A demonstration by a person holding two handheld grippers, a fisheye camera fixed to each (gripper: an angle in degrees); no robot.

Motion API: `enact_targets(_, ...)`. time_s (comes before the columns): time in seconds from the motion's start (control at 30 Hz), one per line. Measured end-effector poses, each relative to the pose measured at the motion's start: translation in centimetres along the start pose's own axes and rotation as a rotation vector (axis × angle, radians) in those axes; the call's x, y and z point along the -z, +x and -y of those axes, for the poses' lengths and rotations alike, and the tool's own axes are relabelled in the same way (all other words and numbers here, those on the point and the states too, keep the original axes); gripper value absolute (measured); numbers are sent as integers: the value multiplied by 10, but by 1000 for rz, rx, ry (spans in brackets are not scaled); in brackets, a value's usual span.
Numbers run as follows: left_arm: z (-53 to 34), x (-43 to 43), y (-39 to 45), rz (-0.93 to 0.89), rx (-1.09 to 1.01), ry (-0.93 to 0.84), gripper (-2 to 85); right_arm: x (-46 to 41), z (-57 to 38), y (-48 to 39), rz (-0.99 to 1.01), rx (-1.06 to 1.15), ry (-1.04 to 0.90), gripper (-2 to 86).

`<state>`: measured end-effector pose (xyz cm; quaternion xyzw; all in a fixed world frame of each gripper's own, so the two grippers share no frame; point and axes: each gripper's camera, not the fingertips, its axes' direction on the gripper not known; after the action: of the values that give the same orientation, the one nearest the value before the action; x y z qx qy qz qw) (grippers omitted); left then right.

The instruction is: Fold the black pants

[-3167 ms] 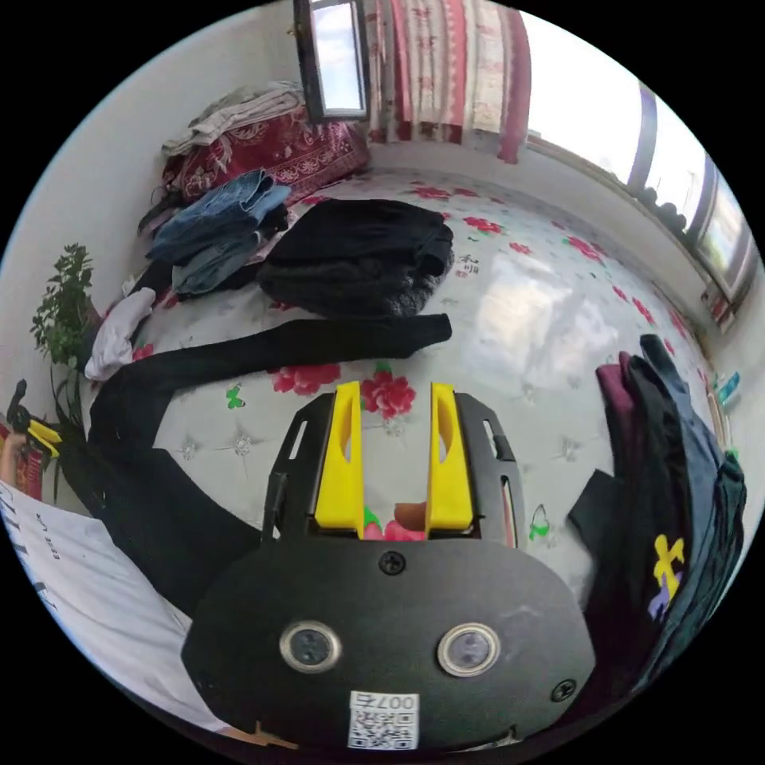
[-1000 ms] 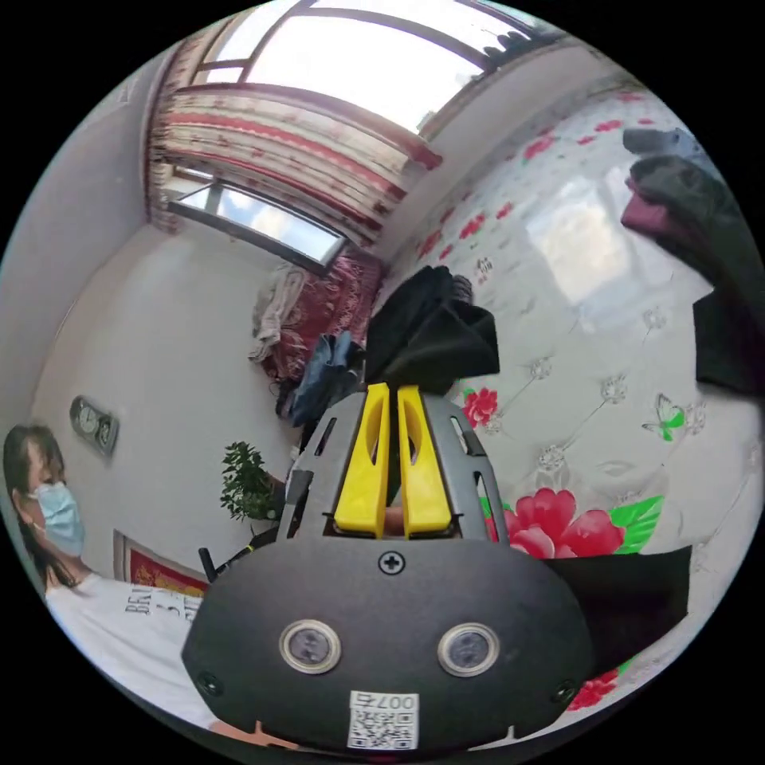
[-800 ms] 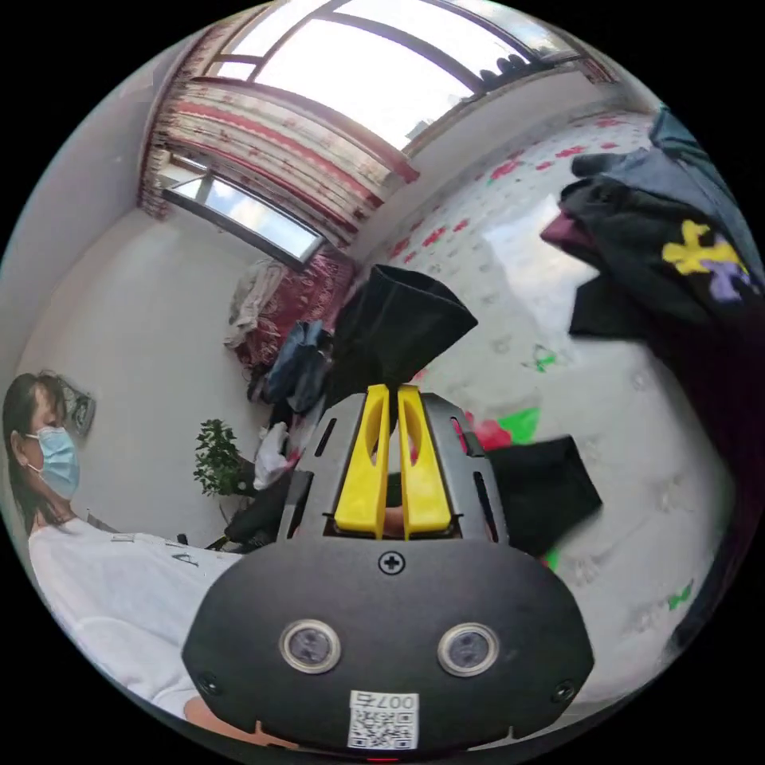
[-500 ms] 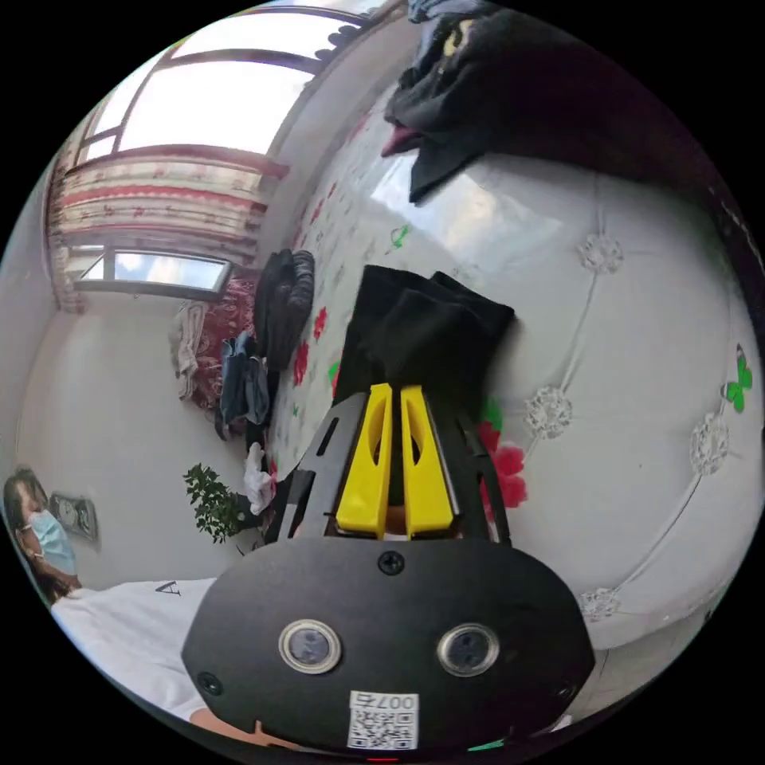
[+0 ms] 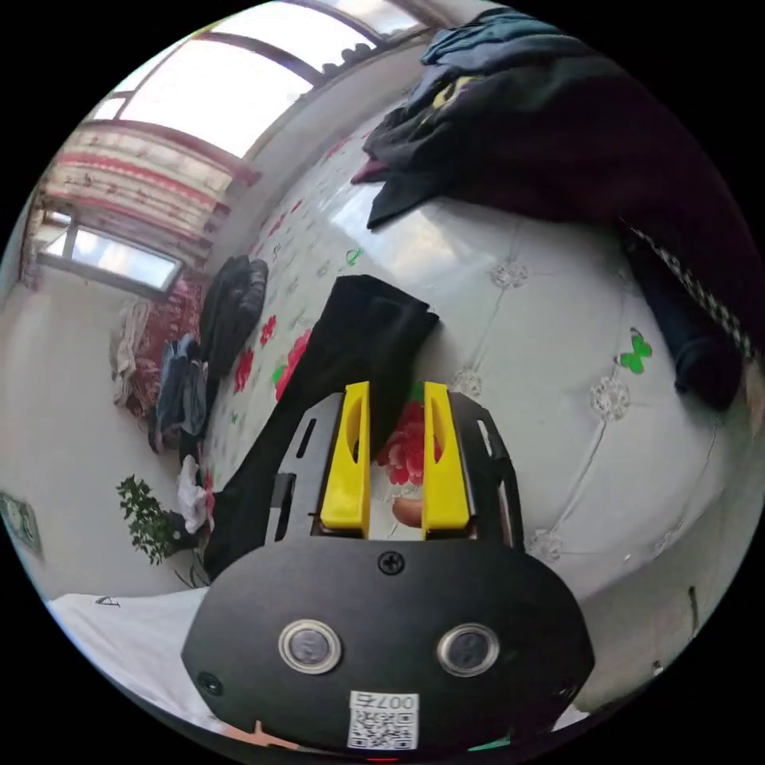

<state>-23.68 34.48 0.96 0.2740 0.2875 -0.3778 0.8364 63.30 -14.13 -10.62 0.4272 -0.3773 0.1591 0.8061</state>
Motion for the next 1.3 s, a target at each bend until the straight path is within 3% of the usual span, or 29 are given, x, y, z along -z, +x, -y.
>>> enact_targets(0.17,-37,30,-59,-72,143,83,79,-10,-38,31,189,-132,61,76)
enact_targets(0.47,-90,-9,-184,-464,573,365,151,-66,-36,-30,264,-184,90,23)
enact_targets(0.57,-87,-29,-199,-505,593,397,159,-63,-32,-110,319,42,85,13)
enact_targets(0.67,-73,-44,-208,-501,569,388,161,-59,-59,-228,247,460,24,13)
enact_targets(0.73,-64,-53,-216,-492,573,402,160,-69,-114,-313,216,825,-56,18)
enact_targets(0.83,-50,-65,-221,-497,566,410,155,-107,-206,-379,250,1162,-252,31)
enact_targets(1.03,-46,-96,-214,-459,590,387,118,-239,-352,-389,188,1271,-885,56)
enact_targets(1.3,-38,-108,-148,-421,420,446,74,-234,-314,-381,174,1112,-740,50)
